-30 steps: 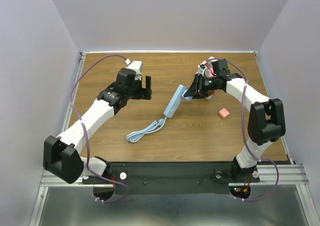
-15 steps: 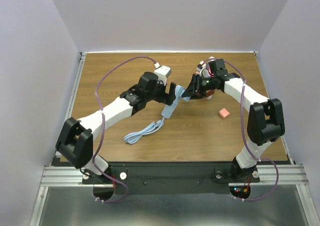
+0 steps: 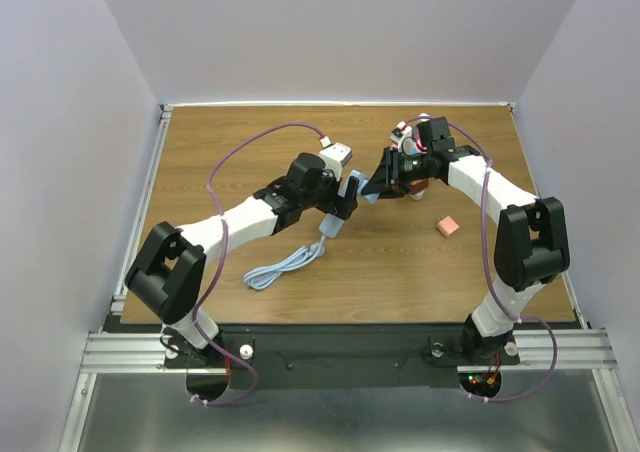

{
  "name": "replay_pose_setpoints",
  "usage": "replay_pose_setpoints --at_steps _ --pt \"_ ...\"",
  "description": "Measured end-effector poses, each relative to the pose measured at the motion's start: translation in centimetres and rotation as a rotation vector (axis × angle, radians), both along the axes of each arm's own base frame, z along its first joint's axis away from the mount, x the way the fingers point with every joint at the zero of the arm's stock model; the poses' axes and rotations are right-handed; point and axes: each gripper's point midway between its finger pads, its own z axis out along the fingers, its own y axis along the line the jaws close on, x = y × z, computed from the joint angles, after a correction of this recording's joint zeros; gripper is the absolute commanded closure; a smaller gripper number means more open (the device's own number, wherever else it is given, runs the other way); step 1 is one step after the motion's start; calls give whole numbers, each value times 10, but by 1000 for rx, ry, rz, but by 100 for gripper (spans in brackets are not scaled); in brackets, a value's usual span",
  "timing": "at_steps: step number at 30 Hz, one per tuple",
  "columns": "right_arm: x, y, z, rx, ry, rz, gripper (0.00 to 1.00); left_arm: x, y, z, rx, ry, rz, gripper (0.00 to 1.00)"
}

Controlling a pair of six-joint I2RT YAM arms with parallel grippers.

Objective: Pull the plug off the socket

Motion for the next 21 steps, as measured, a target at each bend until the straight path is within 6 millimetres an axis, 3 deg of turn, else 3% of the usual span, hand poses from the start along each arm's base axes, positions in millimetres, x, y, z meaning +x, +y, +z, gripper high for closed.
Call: replay_pose_setpoints --at_steps 4,7,8,11,12,21 --pt "-2 1 2 11 3 9 100 3 -3 -23 38 24 -2 11" --pt "-2 1 2 15 4 12 100 4 -3 -38 62 44 -4 33" --pt "-2 2 2 16 4 13 100 4 -3 -41 67 51 -5 47" --pt "-3 2 3 17 1 15 100 3 -6 -41 61 47 -13 74" --pt "-2 2 2 15 -1 14 100 1 -8 -41 62 45 -24 100" --pt "-9 2 -2 12 23 13 100 17 9 -51 83 65 55 100"
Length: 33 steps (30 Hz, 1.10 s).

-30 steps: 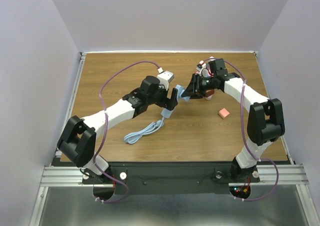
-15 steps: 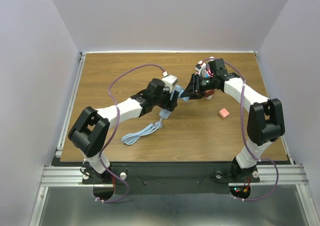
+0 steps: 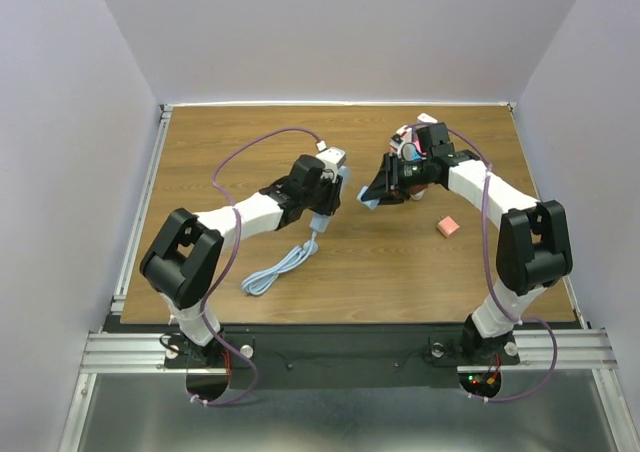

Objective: Pull the plug off the socket

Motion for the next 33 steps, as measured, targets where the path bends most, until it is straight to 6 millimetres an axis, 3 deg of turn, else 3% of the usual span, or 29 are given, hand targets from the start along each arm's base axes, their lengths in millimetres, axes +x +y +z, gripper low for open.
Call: replay_pose_setpoints --at_steps 3,8,10,13,16,18,26,30,33 --pt "-7 -6 -6 -34 8 -22 100 13 19 -10 12 30 58 100" --pt "-17 -34 -12 -201 -31 -136 100 36 63 -18 35 66 170 100" --pt "-17 -48 -24 -274 -26 -183 100 42 79 -20 42 76 207 100" --pt "-19 -73 -56 -413 18 -261 100 49 102 -21 57 87 259 100" --pt "-27 -105 -89 -582 80 -339 100 50 119 -15 61 79 294 100" --pt "-30 -123 -99 -683 97 -388 100 48 129 -11 61 72 314 100" --pt "-21 -189 -110 -1003 63 -559 100 39 161 7 54 35 388 100" --pt "-10 -212 -116 -1134 58 -612 100 40 176 3 64 43 427 100" --pt "-13 -226 -125 -1209 82 -630 100 42 195 -2 77 54 484 100"
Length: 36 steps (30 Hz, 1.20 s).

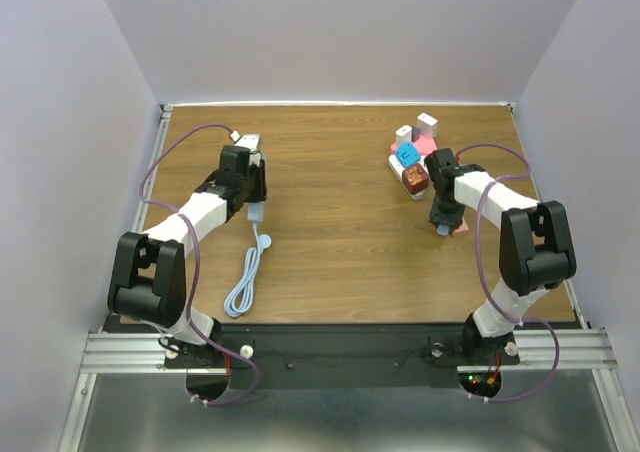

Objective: Pull the plug off the socket

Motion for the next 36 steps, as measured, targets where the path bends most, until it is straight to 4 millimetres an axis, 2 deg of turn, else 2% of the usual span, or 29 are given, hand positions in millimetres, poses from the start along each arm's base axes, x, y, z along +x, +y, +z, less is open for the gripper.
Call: replay_pose_setpoints --at_steps 2,7,10,12,15,16,18,19,21,25,26,28,29,33,36 --pt "-2 -7 -6 -24 22 -22 100 3 14 0 7 0 45 100" --pt "2 -24 -6 -84 20 -83 100 12 51 -5 30 15 158 100" --pt "7 -39 -5 -104 12 -141 99 28 71 -11 51 32 218 100" --pt "10 -48 -3 -112 4 -173 94 40 80 -13 60 37 246 100" --pt "22 -58 5 -116 -25 -210 73 61 103 -19 80 43 313 100" --pt "26 -57 7 -110 -35 -210 63 69 111 -20 89 43 334 100" --pt "35 -53 12 -84 -56 -200 49 88 123 -22 105 40 364 100" --pt "38 -51 13 -76 -59 -190 38 98 128 -23 109 39 376 100" --pt "44 -45 17 -50 -71 -167 32 117 141 -28 111 36 403 100" --pt "49 -41 20 -28 -75 -139 27 133 153 -39 115 55 426 96" --pt "49 -41 20 -27 -74 -135 27 138 156 -43 116 60 433 93" --pt "48 -41 20 -27 -70 -128 26 142 160 -49 117 72 438 71" --pt "49 -41 20 -28 -70 -125 25 144 163 -54 118 81 443 52" --pt "49 -40 24 -23 -78 -119 23 144 169 -64 118 111 460 33" --pt "50 -37 34 -3 -103 -110 15 142 178 -64 118 113 492 25"
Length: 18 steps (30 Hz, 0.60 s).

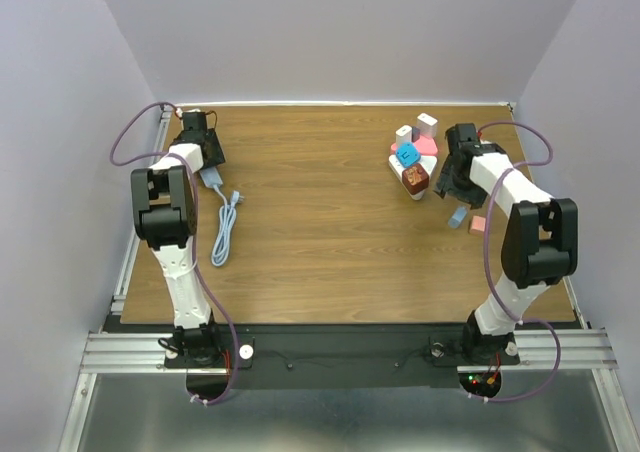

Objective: Pull the plug off the socket

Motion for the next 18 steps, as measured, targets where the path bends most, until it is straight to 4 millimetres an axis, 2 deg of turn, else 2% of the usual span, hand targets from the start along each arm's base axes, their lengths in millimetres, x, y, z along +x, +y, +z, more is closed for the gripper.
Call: replay_pose_setpoints --at_steps 1,2,4,5,7,10,12,13,14,16,18 --pt "2 1 9 8 -21 6 13 0 3 1 -3 -5 12 25" --pt "5 2 17 12 -42 10 10 0 4 2 -3 -5 17 11" --pt "14 8 42 37 -107 45 5 -4 6 8 -11 -16 28 11" --pt "15 9 49 43 -122 55 3 -8 6 12 -17 -20 30 11" --pt "24 18 73 82 -181 111 0 -14 4 29 -33 -45 28 11" --pt "37 39 99 137 -238 226 0 -22 -5 71 -70 -127 12 10" --pt "42 61 102 169 -237 326 0 -26 -11 92 -94 -174 1 10" --pt "43 73 99 176 -227 371 0 -31 -16 112 -115 -217 -15 10" --pt "45 86 95 174 -212 418 0 -33 -22 124 -136 -244 -31 10" --pt "48 109 83 158 -172 498 0 -42 -33 139 -180 -278 -65 10" --pt "52 135 62 142 -122 574 0 -53 -46 151 -228 -300 -103 10"
